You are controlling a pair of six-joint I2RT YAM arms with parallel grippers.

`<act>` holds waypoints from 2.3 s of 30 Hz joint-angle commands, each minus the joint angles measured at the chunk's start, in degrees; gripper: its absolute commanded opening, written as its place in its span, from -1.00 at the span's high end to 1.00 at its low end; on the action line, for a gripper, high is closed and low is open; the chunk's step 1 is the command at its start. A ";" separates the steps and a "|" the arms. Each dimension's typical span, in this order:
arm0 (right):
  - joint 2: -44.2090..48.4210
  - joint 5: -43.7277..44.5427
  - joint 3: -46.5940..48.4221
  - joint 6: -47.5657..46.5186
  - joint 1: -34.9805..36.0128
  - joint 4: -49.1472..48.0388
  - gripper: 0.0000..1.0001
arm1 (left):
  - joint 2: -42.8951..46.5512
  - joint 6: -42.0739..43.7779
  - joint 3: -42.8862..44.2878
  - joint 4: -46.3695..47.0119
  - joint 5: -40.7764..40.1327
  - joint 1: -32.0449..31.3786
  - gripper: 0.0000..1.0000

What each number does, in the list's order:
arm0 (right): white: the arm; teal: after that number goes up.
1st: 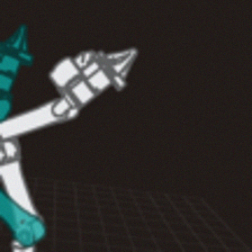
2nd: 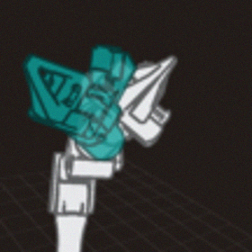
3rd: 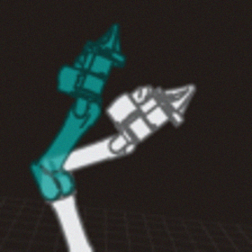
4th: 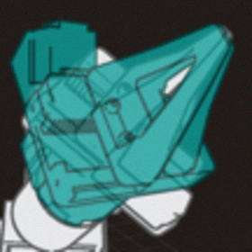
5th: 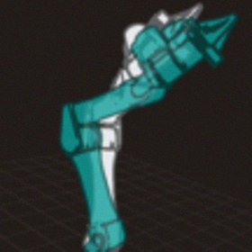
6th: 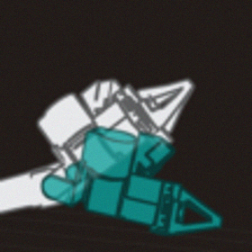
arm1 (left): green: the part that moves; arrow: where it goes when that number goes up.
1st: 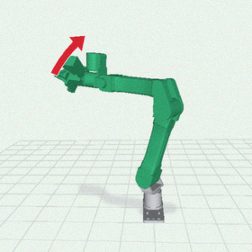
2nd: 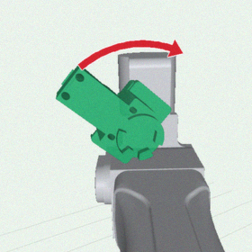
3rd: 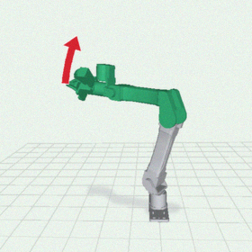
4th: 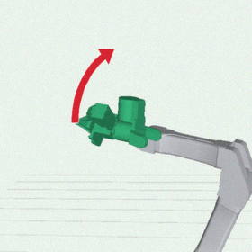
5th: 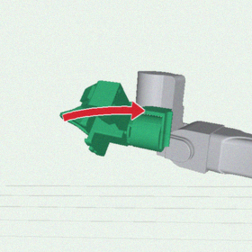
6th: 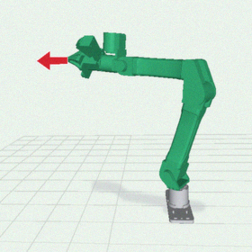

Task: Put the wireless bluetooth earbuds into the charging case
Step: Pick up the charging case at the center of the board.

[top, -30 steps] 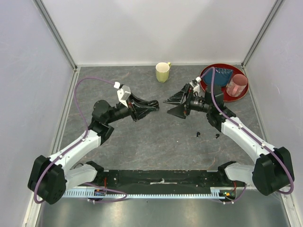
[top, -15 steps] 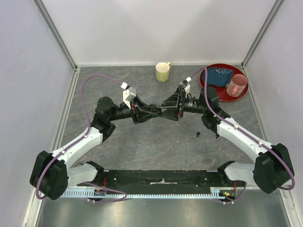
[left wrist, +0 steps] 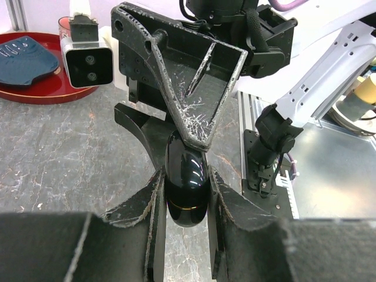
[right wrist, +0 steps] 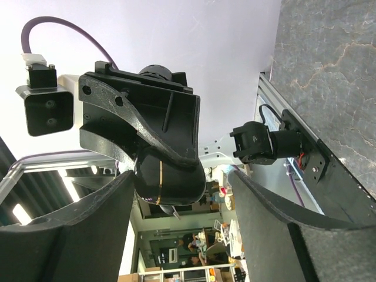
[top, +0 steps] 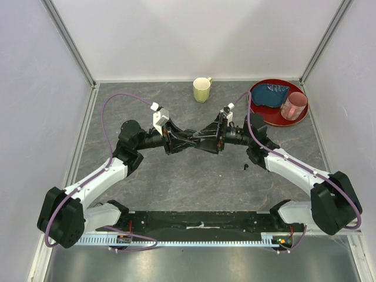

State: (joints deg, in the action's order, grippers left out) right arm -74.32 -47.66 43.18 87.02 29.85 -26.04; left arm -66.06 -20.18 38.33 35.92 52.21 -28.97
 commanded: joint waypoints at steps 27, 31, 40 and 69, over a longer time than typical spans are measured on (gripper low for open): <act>-3.19 4.50 -6.79 18.62 1.53 -19.21 0.07 | -0.91 3.40 2.19 -1.20 1.50 -0.73 0.95; -3.46 4.42 -7.23 19.50 1.53 -22.03 0.29 | -0.82 3.49 2.19 -1.82 0.53 -1.00 0.79; -2.67 6.44 -8.11 20.11 1.53 -26.07 0.62 | -0.65 -4.15 -0.97 10.00 -4.73 -1.09 0.13; -3.46 9.25 -9.08 26.44 2.85 -35.39 0.71 | -4.86 -14.97 -5.98 30.35 -12.39 -4.87 0.42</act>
State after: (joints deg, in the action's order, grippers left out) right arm -77.76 -39.70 34.26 112.79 32.14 -57.08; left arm -70.46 -33.85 32.45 62.22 41.39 -32.93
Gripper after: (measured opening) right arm 0.546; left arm 0.353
